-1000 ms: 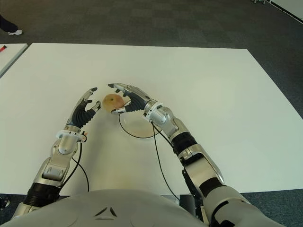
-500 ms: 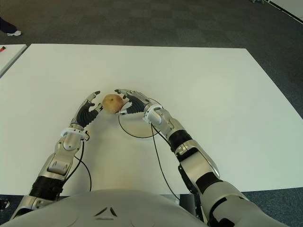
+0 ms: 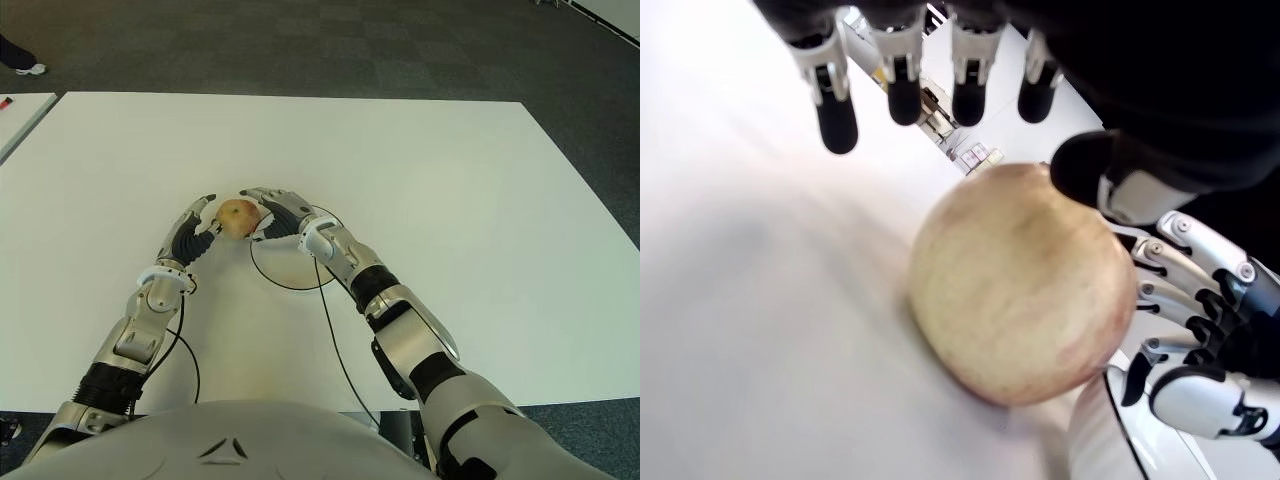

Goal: Put the apples into the plate.

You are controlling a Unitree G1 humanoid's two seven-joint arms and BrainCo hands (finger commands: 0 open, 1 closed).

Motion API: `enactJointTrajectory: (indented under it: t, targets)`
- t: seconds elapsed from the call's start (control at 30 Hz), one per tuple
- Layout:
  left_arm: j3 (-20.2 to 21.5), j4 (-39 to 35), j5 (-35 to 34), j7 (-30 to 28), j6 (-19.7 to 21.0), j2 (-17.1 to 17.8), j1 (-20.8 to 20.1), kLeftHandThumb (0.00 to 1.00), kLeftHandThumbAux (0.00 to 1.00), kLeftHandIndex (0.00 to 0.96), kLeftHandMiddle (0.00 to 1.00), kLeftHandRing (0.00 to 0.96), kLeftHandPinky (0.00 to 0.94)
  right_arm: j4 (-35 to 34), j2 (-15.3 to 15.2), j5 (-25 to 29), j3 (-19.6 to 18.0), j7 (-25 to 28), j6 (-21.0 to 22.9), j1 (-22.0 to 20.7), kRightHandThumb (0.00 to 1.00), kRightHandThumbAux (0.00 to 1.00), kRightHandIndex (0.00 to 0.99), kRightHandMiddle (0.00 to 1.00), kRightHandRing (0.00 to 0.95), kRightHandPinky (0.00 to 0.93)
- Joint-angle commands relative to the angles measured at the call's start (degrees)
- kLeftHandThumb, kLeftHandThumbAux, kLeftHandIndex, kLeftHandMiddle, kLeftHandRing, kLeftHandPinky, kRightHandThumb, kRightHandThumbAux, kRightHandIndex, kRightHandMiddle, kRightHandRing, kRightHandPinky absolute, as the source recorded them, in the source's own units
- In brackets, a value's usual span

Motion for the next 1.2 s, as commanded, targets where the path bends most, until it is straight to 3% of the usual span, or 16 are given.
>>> enactJointTrajectory:
  t: [0.03, 0.73, 1.2]
  targets:
    - [-0.5, -0.8, 1.2, 0.5, 1.9, -0.4, -0.2, 0.702, 0.412, 0.0, 0.02, 0.063, 0.164, 0.7, 0.1, -0.6, 0.6, -0.1, 0.9, -0.7, 0.472, 0.551, 0.011, 0.13, 0.211, 0.319]
    - [-0.4, -1.1, 1.3, 2.5, 1.4, -0.5, -1.0, 0.669, 0.44, 0.0, 0.023, 0.063, 0.162, 5.1, 1.8, -0.6, 0.8, -2.4, 1.0, -3.2, 0.477, 0.55, 0.014, 0.125, 0.194, 0.293]
    - [-0.2, -1.2, 0.8, 2.5, 0.8, -0.5, -1.0, 0.701, 0.43, 0.0, 0.021, 0.064, 0.173, 5.8, 1.8, -0.3, 0.5, -3.3, 0.6, -4.1, 0.442, 0.56, 0.018, 0.132, 0.196, 0.286]
